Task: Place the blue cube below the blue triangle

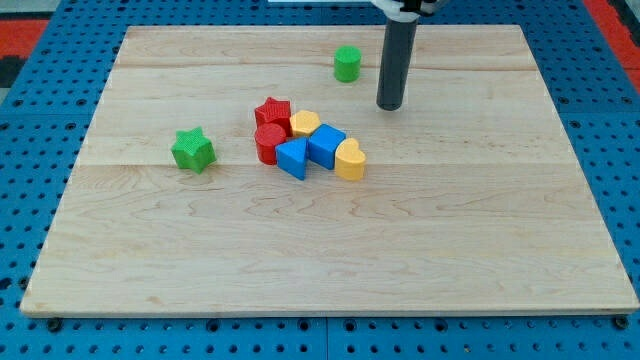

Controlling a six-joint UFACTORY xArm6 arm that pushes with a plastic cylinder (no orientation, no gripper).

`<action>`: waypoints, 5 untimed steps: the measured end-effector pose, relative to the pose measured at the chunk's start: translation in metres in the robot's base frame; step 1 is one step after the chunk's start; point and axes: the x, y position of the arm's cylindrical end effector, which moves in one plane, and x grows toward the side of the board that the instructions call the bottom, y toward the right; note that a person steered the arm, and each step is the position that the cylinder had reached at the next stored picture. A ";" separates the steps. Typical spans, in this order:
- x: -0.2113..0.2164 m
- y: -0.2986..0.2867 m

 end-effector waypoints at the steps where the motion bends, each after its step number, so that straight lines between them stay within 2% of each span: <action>1: 0.024 -0.015; 5: 0.053 -0.034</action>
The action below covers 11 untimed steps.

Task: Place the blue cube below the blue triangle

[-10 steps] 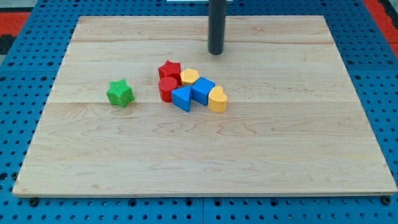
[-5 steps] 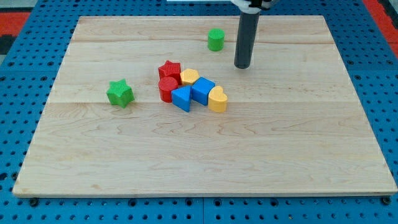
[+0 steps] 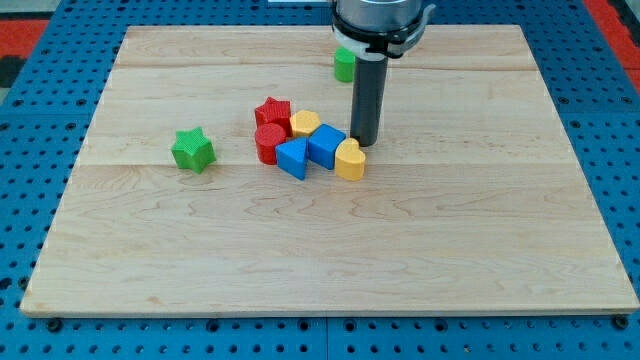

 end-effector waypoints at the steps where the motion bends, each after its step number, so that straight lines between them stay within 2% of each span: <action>1: -0.002 -0.016; 3: 0.017 -0.051; 6: 0.034 -0.040; 11: 0.009 -0.060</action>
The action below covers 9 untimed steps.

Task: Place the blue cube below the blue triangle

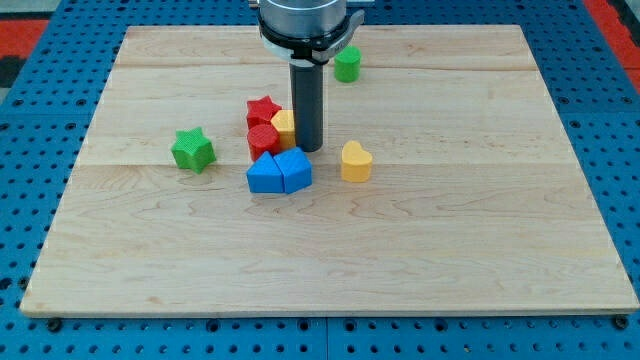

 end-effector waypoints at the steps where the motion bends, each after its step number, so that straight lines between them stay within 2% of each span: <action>1: 0.013 0.000; 9: 0.113 0.000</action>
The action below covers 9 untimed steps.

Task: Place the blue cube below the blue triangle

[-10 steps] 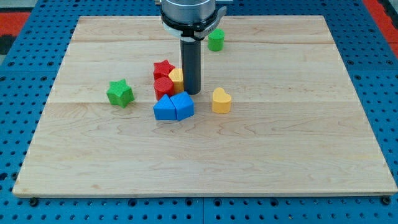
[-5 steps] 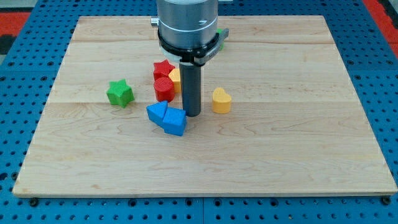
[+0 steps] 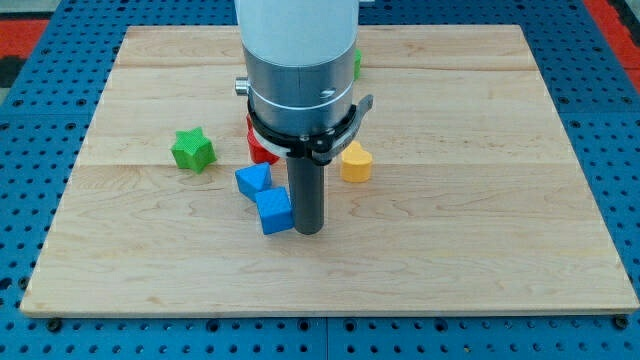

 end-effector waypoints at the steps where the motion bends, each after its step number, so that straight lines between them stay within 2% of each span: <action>1: 0.003 0.000; 3: 0.003 0.010; 5: -0.035 0.012; 9: -0.030 -0.010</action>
